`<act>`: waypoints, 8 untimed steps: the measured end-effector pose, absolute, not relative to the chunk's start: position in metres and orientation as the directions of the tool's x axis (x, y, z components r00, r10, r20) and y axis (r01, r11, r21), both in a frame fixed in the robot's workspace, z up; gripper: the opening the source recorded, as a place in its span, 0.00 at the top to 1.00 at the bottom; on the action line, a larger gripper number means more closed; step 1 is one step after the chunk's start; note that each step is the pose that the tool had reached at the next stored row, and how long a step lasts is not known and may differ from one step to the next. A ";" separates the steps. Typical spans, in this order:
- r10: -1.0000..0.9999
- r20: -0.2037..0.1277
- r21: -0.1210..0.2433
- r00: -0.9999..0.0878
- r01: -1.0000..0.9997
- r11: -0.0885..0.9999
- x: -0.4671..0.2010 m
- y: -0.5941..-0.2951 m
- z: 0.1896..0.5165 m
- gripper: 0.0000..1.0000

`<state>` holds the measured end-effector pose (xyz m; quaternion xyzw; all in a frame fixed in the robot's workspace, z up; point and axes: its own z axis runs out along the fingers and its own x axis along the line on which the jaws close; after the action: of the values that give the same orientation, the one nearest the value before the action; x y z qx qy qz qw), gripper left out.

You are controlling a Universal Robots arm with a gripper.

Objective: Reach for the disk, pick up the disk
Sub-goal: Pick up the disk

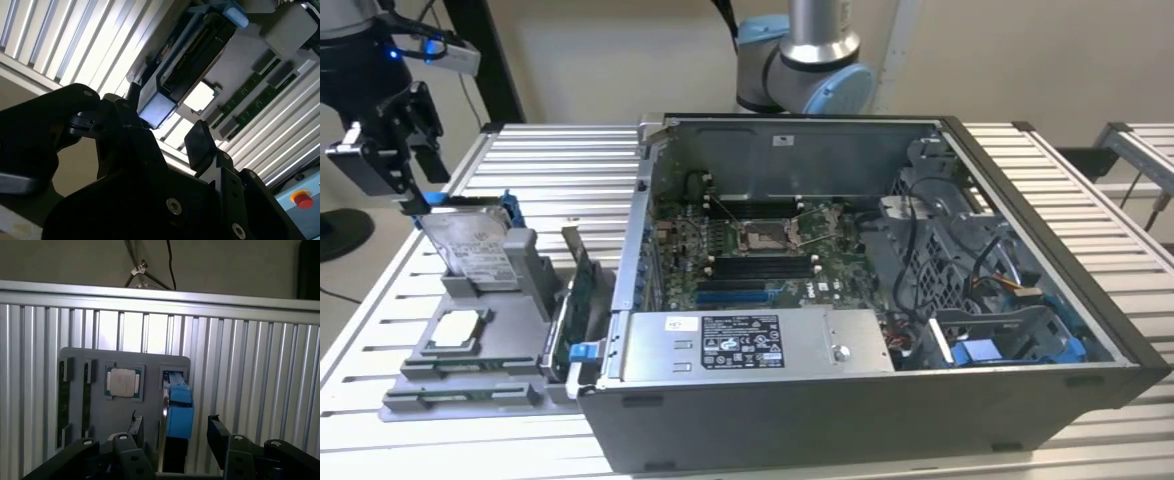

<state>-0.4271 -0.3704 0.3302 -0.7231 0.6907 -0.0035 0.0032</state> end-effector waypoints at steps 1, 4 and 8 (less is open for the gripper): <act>-0.999 0.001 -0.009 0.043 -0.999 -0.043 -0.427 -0.369 0.328 0.00; -1.000 0.001 -0.009 0.021 -1.000 -0.021 -0.427 -0.368 0.323 0.00; -1.000 0.001 -0.009 -0.005 -1.000 0.005 -0.427 -0.368 0.316 0.00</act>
<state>-0.4274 -0.3678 0.3160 -0.7054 0.7088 -0.0036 0.0030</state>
